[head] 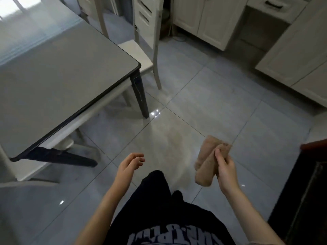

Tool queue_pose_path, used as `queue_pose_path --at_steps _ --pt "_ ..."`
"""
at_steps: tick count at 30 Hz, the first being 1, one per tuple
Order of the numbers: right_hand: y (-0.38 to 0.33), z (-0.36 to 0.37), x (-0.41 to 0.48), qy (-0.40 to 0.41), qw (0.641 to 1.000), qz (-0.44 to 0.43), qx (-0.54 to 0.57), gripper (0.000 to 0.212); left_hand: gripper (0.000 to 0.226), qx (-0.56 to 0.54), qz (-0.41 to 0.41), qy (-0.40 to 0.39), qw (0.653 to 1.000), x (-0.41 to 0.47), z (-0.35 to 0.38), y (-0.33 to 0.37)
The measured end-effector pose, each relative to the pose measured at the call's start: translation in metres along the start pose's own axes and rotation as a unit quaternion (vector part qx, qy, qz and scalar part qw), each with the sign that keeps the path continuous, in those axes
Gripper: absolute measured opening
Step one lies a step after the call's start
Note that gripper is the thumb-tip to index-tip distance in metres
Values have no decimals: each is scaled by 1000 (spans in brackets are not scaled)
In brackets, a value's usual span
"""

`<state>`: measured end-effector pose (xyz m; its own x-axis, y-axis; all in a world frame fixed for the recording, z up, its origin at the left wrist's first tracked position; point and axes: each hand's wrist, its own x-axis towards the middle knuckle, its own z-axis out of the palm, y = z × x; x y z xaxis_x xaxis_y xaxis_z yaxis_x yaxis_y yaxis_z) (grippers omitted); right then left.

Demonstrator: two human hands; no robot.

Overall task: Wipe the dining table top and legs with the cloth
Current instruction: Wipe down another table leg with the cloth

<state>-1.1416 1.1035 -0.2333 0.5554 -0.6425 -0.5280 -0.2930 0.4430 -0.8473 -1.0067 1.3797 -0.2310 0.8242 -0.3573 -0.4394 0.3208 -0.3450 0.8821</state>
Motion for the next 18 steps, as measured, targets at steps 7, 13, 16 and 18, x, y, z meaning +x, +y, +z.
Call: queue_pose_path --at_steps 7,13,16,18 --pt "-64 76 110 -83 996 -21 -40 80 25 -38 -21 97 994 88 -14 16" --pt "-118 123 198 -85 995 -11 -50 54 21 -27 -12 113 993 183 -19 67" --pt "-145 136 238 -101 993 -7 -67 42 22 -25 3 117 993 228 -17 99" --pt "-161 145 266 -106 992 -2 -74 42 22 -30 8 116 993 253 -13 115"
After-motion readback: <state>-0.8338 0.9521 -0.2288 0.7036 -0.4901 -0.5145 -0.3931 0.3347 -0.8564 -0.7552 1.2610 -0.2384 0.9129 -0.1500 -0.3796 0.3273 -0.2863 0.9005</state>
